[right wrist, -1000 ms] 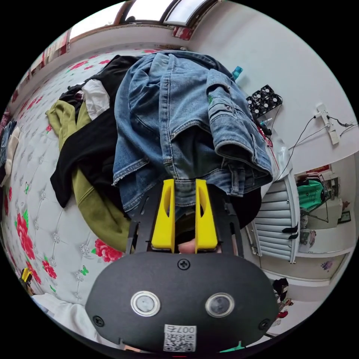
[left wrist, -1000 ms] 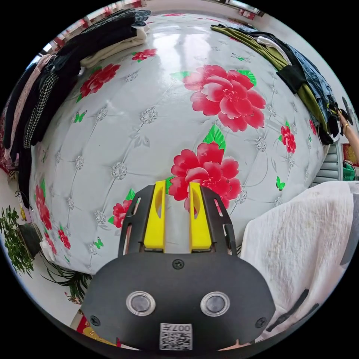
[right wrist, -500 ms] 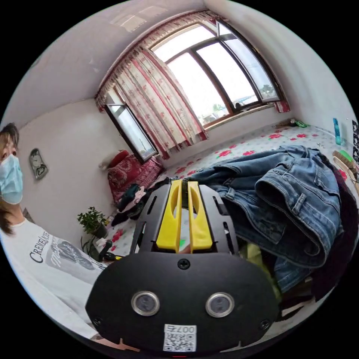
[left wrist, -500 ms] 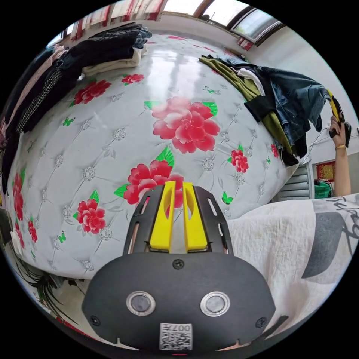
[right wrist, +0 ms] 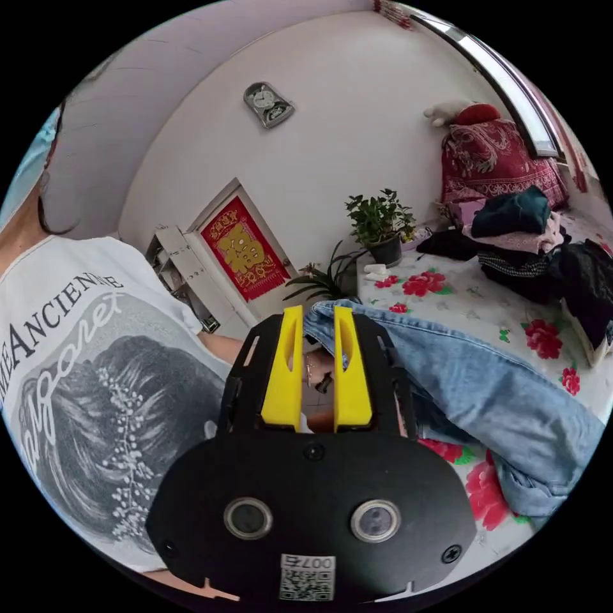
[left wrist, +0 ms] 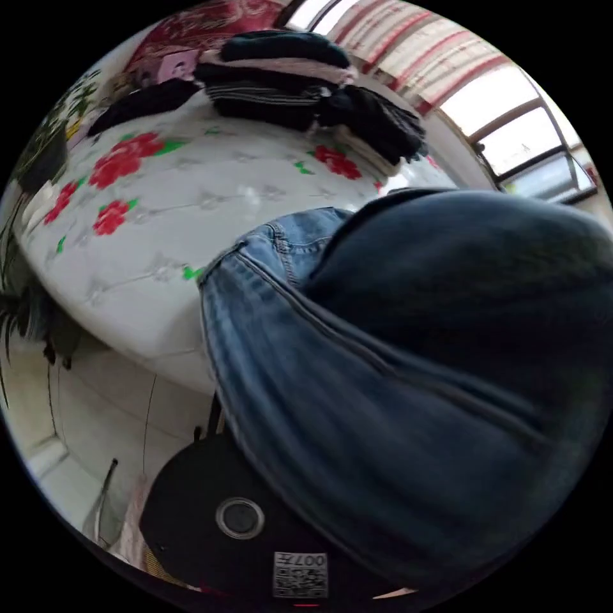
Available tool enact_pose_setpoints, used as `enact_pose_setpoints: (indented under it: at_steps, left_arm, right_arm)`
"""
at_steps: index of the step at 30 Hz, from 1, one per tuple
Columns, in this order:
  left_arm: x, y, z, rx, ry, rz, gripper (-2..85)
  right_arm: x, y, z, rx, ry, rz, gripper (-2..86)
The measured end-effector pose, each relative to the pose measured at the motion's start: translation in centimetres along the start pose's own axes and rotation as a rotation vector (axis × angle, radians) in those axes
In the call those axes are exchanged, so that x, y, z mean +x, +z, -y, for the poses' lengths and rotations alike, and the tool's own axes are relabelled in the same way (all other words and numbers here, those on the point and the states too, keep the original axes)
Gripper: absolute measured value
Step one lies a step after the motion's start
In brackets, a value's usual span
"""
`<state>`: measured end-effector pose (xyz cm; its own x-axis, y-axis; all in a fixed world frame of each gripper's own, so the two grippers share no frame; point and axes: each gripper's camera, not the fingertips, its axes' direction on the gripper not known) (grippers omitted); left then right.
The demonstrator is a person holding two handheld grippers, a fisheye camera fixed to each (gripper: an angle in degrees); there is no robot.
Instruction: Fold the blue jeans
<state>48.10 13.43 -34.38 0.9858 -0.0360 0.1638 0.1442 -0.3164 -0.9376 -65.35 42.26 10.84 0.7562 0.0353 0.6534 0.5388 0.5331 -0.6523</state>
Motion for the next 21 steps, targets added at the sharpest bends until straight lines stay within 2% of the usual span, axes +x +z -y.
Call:
enact_pose_setpoints:
  at_steps: [3,6,10,12,17,21]
  left_arm:
    - [-8.5,-3.4,-4.8,0.051,-0.313,0.022,6.1]
    - [-11.3,-6.2,-7.9,0.143,-0.399,-0.022,8.1]
    - [-10.7,-8.8,-8.9,0.229,-0.322,-0.011,11.9]
    - [-9.9,-8.3,-7.5,0.212,-0.273,0.012,13.1]
    - [-9.3,-2.8,0.6,0.009,-0.248,0.074,9.0]
    - [-10.3,-3.6,6.7,-0.026,-0.155,0.056,4.9]
  right_arm:
    - [3.8,-0.9,-2.0,-0.04,0.153,-0.168,6.1]
    - [9.4,-4.7,-6.9,-0.023,0.442,-0.371,7.5]
    - [14.8,-11.0,-13.7,0.061,0.81,-0.555,8.9]
    - [16.0,-12.7,-14.8,0.106,0.904,-0.6,9.2]
    - [19.2,-13.5,-13.6,0.129,1.006,-0.718,9.6]
    - [21.4,-12.6,-12.0,0.135,1.088,-0.734,9.5]
